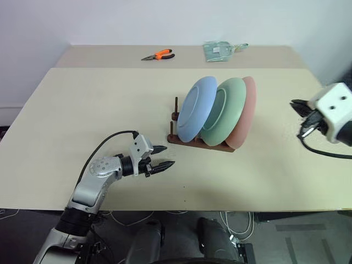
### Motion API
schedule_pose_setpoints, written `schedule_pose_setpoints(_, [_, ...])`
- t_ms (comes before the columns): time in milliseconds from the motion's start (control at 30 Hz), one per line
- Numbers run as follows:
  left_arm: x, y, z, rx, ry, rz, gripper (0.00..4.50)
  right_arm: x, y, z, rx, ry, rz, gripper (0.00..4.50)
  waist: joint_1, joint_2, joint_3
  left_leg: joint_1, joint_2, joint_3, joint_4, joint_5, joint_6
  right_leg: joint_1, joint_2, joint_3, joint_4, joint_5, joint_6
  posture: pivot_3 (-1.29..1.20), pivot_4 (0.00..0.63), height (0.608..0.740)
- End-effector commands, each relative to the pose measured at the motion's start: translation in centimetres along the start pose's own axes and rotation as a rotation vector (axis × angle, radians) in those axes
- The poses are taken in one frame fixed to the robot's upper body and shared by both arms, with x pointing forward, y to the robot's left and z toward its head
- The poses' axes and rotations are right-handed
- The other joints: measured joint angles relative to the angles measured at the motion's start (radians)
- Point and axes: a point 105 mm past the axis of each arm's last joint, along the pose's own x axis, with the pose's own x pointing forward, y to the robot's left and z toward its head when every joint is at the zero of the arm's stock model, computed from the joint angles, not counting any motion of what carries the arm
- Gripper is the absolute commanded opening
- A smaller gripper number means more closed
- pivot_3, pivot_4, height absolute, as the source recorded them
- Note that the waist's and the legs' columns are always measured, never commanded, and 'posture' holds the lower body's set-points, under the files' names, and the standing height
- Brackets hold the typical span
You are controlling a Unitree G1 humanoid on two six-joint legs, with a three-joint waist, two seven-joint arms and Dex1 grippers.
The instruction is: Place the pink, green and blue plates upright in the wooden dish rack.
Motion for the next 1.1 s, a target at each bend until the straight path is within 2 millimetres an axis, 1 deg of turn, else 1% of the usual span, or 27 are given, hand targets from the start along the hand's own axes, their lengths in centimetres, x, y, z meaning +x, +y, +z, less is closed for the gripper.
schedule_pose_setpoints(33, [-0.2, 0.5, 1.2, 0.034, -0.035, -0.004, 3.05, -0.5, 3.0, 4.2, 0.005, -0.141, 0.156, 0.08, -0.001, 0.0, 0.0, 0.0, 0.0, 0.0, 0.0, 0.0, 0.0, 0.0, 0.0, 0.0, 0.0, 0.0, 0.0, 0.0, 0.15, 0.74])
schedule_pose_setpoints(100, [0.1, 0.5, 1.3, 0.036, -0.04, -0.009, 3.05, 0.2, 5.4, 5.5, 0.023, -0.188, 0.237, 0.08, 0.003, 0.0, 0.0, 0.0, 0.0, 0.0, 0.001, 0.0, 0.0, 0.0, 0.0, 0.0, 0.0, 0.0, 0.0, 0.0, 0.15, 0.74])
schedule_pose_setpoints(133, [0.2, 0.4, 1.3, 0.037, -0.042, -0.011, 3.05, 0.8, 6.4, 5.7, 0.023, -0.191, 0.255, 0.08, 0.003, -0.001, 0.0, 0.0, 0.0, 0.0, 0.001, 0.0, 0.0, 0.0, 0.0, 0.0, 0.0, 0.0, 0.0, 0.0, 0.15, 0.74])
schedule_pose_setpoints(167, [0.3, 0.4, 1.3, 0.037, -0.043, -0.013, 3.05, 1.2, 6.9, 5.9, 0.023, -0.189, 0.259, 0.08, 0.005, -0.001, 0.0, 0.0, 0.0, 0.0, 0.001, 0.0, 0.0, 0.0, 0.0, 0.0, 0.0, 0.0, 0.0, 0.0, 0.15, 0.74])
schedule_pose_setpoints(200, [0.4, 0.3, 1.4, 0.038, -0.045, -0.016, 3.05, 1.7, 7.5, 5.5, 0.012, -0.16, 0.26, 0.08, 0.006, -0.001, 0.0, -0.001, 0.0, -0.001, 0.001, 0.0, 0.0, 0.0, 0.0, 0.0, 0.0, 0.0, 0.0, 0.0, 0.15, 0.74])
schedule_pose_setpoints(267, [0.5, 0.1, 1.4, 0.038, -0.048, -0.02, 3.05, 2.5, 7.9, 4.5, -0.015, -0.094, 0.25, 0.08, 0.01, -0.002, 0.0, -0.001, 0.0, -0.001, 0.001, 0.0, 0.0, 0.0, -0.001, -0.001, -0.001, 0.0, 0.0, 0.0, 0.15, 0.74])
schedule_pose_setpoints(300, [0.4, 0.0, 1.4, 0.038, -0.049, -0.021, 3.05, 2.7, 8.1, 4.1, -0.025, -0.07, 0.249, 0.08, 0.011, -0.001, 0.0, -0.002, -0.001, -0.002, 0.001, 0.0, 0.0, 0.0, -0.002, -0.001, -0.001, 0.0, -0.001, 0.0, 0.15, 0.74])
schedule_pose_setpoints(400, [0.3, 0.0, 1.4, 0.037, -0.047, -0.02, 3.05, 2.8, 8.4, 3.7, -0.039, -0.045, 0.261, 0.08, 0.009, -0.001, 0.0, -0.003, -0.002, -0.001, 0.001, 0.0, 0.0, 0.0, -0.002, -0.001, -0.002, 0.001, -0.002, 0.0, 0.15, 0.74])
schedule_pose_setpoints(567, [0.1, 0.1, 1.0, 0.032, -0.04, -0.012, 3.05, 2.8, 8.9, 3.2, -0.068, -0.021, 0.291, 0.08, 0.007, -0.001, 0.0, -0.002, -0.001, -0.001, 0.001, 0.0, 0.0, 0.0, -0.002, -0.001, -0.001, 0.0, 0.0, 0.0, 0.15, 0.74])
schedule_pose_setpoints(733, [0.0, 0.1, 0.7, 0.028, -0.038, -0.006, 3.05, 2.8, 9.0, 3.3, -0.074, -0.021, 0.302, 0.08, 0.007, -0.001, 0.0, -0.002, -0.001, -0.001, 0.001, 0.0, 0.0, 0.0, -0.002, -0.001, -0.001, 0.0, 0.0, 0.0, 0.15, 0.74])
schedule_pose_setpoints(900, [-0.1, 0.0, 0.6, 0.028, -0.033, -0.005, 3.05, 2.5, 8.7, 2.7, -0.094, 0.013, 0.301, 0.08, 0.007, -0.001, 0.0, -0.002, -0.001, -0.001, 0.001, 0.0, 0.0, 0.0, -0.002, -0.001, -0.001, 0.0, 0.0, 0.0, 0.15, 0.74])
schedule_pose_setpoints(1100, [-0.1, 0.0, 0.9, 0.032, -0.032, -0.005, 3.05, 2.4, 8.8, 2.6, -0.105, 0.023, 0.309, 0.08, 0.007, -0.001, 0.0, -0.002, -0.001, -0.001, 0.001, 0.0, 0.0, 0.0, -0.002, -0.001, -0.001, 0.0, 0.0, 0.0, 0.15, 0.74])
